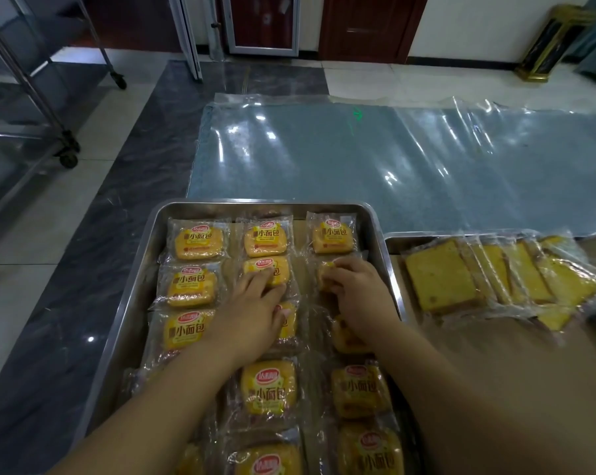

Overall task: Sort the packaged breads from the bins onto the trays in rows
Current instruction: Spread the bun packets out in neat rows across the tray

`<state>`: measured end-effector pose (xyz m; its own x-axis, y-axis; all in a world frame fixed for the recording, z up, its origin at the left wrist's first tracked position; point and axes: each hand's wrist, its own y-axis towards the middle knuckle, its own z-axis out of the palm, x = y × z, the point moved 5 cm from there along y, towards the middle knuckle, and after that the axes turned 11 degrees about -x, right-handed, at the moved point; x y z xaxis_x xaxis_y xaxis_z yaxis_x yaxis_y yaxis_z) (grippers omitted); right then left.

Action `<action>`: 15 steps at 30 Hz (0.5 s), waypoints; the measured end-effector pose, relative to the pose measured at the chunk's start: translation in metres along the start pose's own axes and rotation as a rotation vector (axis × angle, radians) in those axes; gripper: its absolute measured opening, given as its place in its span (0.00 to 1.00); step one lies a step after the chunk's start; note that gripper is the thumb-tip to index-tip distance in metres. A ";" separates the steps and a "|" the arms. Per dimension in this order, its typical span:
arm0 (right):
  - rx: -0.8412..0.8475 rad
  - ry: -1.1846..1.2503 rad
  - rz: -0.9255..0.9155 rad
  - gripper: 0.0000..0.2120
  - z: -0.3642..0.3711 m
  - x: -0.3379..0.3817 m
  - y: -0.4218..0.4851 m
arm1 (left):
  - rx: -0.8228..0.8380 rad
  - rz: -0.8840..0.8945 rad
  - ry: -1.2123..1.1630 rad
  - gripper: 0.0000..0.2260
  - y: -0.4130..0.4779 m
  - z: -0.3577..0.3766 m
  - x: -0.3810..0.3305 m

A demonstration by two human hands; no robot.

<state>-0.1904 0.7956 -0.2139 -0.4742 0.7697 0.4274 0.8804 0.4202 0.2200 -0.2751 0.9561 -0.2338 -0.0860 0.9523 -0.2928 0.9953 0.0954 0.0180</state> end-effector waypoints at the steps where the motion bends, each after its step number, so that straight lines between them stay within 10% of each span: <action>1: 0.005 0.008 0.003 0.13 -0.002 0.001 0.001 | 0.005 -0.003 -0.003 0.24 -0.001 0.000 0.000; 15: 0.097 -0.056 -0.034 0.13 -0.031 0.008 -0.089 | -0.060 0.049 -0.022 0.20 -0.046 -0.006 -0.029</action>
<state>-0.2723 0.7498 -0.2028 -0.5060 0.7786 0.3711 0.8599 0.4888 0.1469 -0.3187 0.9256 -0.2204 -0.0357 0.9498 -0.3108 0.9937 0.0667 0.0896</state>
